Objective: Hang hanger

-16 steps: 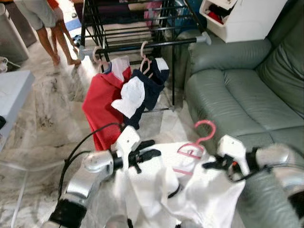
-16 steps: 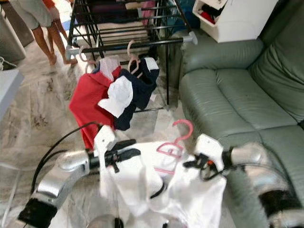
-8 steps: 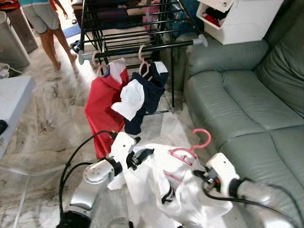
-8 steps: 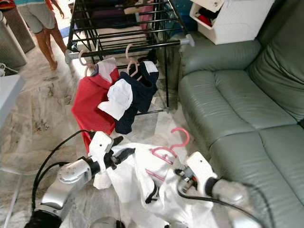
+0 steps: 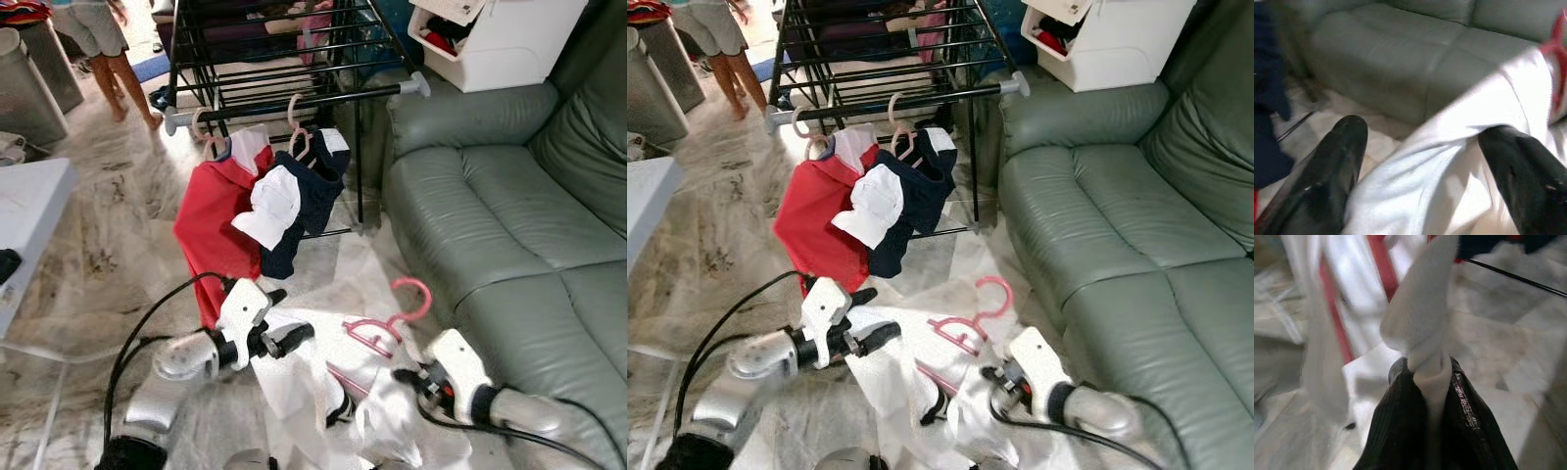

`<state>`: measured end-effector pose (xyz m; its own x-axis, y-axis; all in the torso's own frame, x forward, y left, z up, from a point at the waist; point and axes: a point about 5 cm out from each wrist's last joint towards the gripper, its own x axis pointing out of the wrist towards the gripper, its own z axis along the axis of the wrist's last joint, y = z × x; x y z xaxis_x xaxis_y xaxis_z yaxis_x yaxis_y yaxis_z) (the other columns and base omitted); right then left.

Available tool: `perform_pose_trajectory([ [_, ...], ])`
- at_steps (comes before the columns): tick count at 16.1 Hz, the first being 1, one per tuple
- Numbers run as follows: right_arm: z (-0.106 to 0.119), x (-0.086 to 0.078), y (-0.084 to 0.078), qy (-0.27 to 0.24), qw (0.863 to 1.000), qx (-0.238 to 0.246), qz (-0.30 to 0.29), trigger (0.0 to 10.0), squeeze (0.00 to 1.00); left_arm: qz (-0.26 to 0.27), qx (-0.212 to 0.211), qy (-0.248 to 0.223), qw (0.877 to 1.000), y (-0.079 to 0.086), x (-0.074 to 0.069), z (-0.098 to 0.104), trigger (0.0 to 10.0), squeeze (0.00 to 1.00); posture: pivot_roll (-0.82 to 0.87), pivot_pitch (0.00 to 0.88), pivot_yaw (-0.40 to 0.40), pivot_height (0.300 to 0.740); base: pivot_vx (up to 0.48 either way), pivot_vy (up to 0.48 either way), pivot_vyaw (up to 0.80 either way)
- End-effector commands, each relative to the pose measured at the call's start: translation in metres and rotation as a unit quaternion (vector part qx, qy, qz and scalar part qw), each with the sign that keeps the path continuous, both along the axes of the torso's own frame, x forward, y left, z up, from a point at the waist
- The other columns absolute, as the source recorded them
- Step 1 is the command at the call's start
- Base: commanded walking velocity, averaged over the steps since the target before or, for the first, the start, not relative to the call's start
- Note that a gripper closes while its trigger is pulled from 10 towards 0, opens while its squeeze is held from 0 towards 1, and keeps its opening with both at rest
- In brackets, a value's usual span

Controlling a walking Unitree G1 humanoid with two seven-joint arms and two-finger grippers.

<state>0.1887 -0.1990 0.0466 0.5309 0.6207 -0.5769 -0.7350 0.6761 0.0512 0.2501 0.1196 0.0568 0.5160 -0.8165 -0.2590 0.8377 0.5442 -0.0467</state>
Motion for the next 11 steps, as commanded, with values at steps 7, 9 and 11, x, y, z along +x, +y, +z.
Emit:
perform_pose_trajectory([
  [7, 0.084, 0.048, -0.023, -0.046, 0.959, -0.053, 0.275, 0.0, 0.00, -0.237, 0.041, -0.032, 0.970, -0.022, 0.021, 0.022, 10.0, 1.00, -0.08, 0.000, 0.079, 0.740, 0.000, 0.000, 0.00],
  [9, 0.088, 0.058, -0.025, -0.063, 0.947, -0.104, 0.299, 0.0, 0.00, -0.249, 0.053, -0.045, 0.966, -0.029, 0.026, 0.025, 10.0, 1.00, -0.08, 0.000, 0.078, 0.740, 0.000, 0.000, 0.00],
  [11, 0.087, 0.060, -0.024, -0.061, 0.940, -0.111, 0.317, 0.0, 0.00, -0.263, 0.068, -0.057, 0.961, -0.031, 0.028, 0.022, 10.0, 0.58, -0.08, 0.000, 0.079, 0.740, 0.000, 0.000, 0.00],
])
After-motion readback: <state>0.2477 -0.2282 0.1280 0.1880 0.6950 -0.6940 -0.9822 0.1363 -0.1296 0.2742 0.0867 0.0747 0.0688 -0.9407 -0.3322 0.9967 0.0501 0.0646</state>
